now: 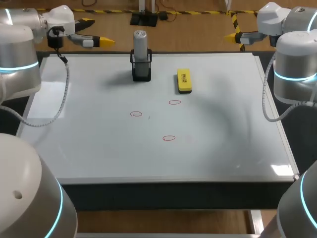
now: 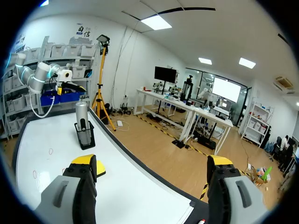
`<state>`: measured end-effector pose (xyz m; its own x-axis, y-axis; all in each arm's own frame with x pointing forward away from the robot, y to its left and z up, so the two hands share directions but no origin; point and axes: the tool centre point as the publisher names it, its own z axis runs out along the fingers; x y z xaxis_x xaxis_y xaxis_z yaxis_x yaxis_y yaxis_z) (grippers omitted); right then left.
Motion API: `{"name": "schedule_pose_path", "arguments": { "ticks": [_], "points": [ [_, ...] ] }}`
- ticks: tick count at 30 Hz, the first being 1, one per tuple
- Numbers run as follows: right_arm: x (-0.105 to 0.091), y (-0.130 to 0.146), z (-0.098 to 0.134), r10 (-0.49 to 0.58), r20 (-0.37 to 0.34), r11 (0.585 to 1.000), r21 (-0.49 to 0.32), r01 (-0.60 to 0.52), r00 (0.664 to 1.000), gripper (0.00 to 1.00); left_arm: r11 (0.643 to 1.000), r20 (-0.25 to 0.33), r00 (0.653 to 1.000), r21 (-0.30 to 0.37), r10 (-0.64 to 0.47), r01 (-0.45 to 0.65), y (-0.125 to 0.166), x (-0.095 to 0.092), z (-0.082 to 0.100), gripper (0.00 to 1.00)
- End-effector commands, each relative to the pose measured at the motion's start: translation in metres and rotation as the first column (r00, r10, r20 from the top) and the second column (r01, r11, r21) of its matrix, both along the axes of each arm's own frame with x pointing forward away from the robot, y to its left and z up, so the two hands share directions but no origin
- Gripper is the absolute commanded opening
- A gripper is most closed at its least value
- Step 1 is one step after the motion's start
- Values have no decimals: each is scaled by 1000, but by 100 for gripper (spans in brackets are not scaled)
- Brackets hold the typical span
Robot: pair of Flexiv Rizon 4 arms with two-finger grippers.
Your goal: Pick up the inspection probe, press it on each red-marked spot on the whiteboard one by one, put down the probe, pick up the eraser, and wipe off all the red marks.
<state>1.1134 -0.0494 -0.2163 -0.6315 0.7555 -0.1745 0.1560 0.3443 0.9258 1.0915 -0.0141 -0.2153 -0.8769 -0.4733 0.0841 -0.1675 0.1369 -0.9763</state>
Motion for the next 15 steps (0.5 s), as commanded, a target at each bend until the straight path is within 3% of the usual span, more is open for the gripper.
{"name": "schedule_pose_path", "arguments": {
  "ticks": [1,15],
  "points": [
    [0,0,0,1,-2,1000,-1,-1,1000,100,986,6,987,-51,-158,159,-4,11,-10,100],
    [0,0,0,1,-2,1000,-1,-1,1000,100,928,70,944,-171,-323,331,-44,19,-24,100]
  ]
}}
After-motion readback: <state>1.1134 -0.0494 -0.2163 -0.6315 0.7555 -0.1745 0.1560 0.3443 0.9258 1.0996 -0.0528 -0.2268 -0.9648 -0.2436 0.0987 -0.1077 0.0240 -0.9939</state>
